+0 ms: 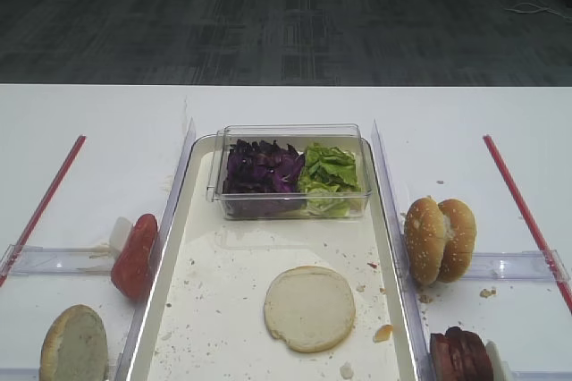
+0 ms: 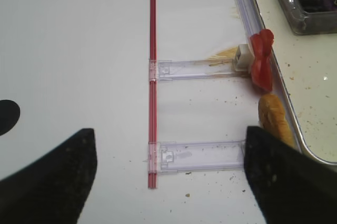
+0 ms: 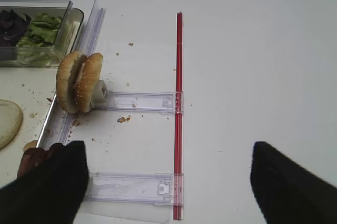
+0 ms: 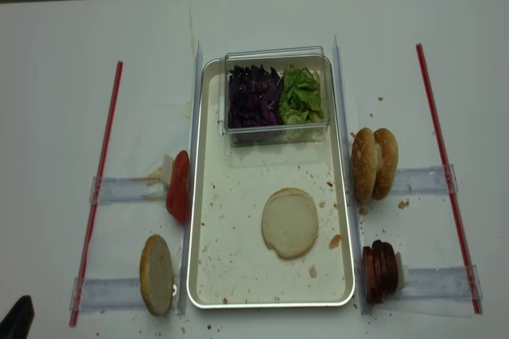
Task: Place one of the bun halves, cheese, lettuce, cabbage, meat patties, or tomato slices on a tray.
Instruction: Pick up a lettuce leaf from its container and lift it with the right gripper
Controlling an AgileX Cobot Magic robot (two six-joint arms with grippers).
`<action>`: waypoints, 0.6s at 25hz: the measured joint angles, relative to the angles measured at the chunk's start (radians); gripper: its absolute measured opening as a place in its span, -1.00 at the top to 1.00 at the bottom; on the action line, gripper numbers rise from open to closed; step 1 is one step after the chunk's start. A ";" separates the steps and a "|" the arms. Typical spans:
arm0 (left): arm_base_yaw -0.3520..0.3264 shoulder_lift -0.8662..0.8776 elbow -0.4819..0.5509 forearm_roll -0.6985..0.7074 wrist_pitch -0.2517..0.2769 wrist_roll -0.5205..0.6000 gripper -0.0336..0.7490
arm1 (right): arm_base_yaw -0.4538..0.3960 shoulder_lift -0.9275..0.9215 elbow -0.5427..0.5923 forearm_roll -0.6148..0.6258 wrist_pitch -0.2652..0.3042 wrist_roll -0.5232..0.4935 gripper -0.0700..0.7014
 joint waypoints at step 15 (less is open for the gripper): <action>0.000 0.000 0.000 0.000 0.000 0.000 -0.53 | 0.000 0.431 0.000 0.011 -0.004 0.000 -0.87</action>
